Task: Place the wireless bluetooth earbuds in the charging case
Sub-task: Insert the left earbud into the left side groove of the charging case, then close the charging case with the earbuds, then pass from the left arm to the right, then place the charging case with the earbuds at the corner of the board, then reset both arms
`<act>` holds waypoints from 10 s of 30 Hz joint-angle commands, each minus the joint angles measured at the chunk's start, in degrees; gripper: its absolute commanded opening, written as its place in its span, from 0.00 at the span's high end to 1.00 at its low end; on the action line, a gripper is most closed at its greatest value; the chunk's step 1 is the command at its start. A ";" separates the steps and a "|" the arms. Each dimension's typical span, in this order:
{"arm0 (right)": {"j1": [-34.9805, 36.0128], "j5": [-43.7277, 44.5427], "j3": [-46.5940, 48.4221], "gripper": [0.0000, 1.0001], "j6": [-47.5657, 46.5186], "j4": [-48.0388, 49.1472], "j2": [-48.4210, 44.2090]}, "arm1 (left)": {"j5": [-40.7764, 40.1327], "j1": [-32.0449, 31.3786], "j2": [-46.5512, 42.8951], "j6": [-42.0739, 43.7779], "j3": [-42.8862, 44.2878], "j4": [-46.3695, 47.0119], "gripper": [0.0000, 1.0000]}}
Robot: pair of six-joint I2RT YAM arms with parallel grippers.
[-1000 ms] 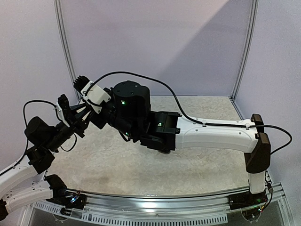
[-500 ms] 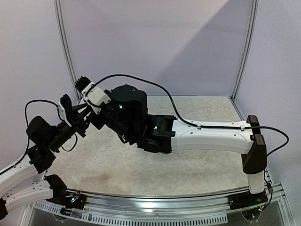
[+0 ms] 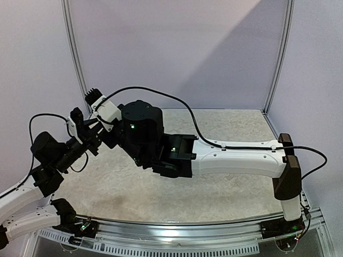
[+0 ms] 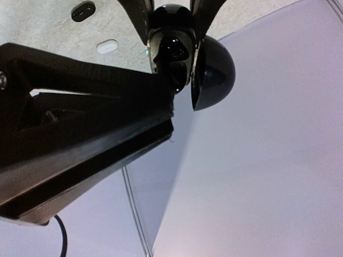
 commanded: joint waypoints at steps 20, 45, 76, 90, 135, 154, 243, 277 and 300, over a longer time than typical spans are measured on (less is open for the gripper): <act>-0.56 4.85 1.42 0.91 3.42 -4.49 3.48 | 1.21 -1.21 -0.47 1.82 0.47 5.13 1.00; -0.69 5.09 1.47 0.84 2.64 -4.81 3.65 | 2.46 -1.29 -0.47 -0.11 0.65 4.76 1.00; -1.87 5.60 2.38 0.80 6.02 -7.99 4.10 | 5.68 -1.30 0.50 -6.02 1.19 4.13 1.00; -1.83 5.03 3.05 0.72 6.58 -9.71 3.85 | 4.63 -1.30 0.33 -8.39 1.11 3.10 1.00; -2.44 -8.51 0.75 0.43 11.57 -16.39 -11.89 | 12.75 -1.12 0.99 -9.22 0.07 -6.42 1.00; -7.93 -33.13 2.14 0.52 28.07 -47.04 -10.91 | 31.22 -1.12 3.99 -0.75 4.41 -11.32 1.00; -37.38 -48.27 -65.97 1.00 65.06 -29.33 -34.43 | 8.96 -1.23 4.66 -13.63 4.63 -25.62 0.01; -52.04 4.00 -78.45 0.01 46.44 -29.61 -70.33 | -22.36 14.68 2.39 -18.30 -0.52 -29.62 0.01; -57.42 14.62 -102.10 0.01 32.80 -5.73 -81.38 | -17.73 30.82 10.34 -12.02 -6.85 -23.69 0.01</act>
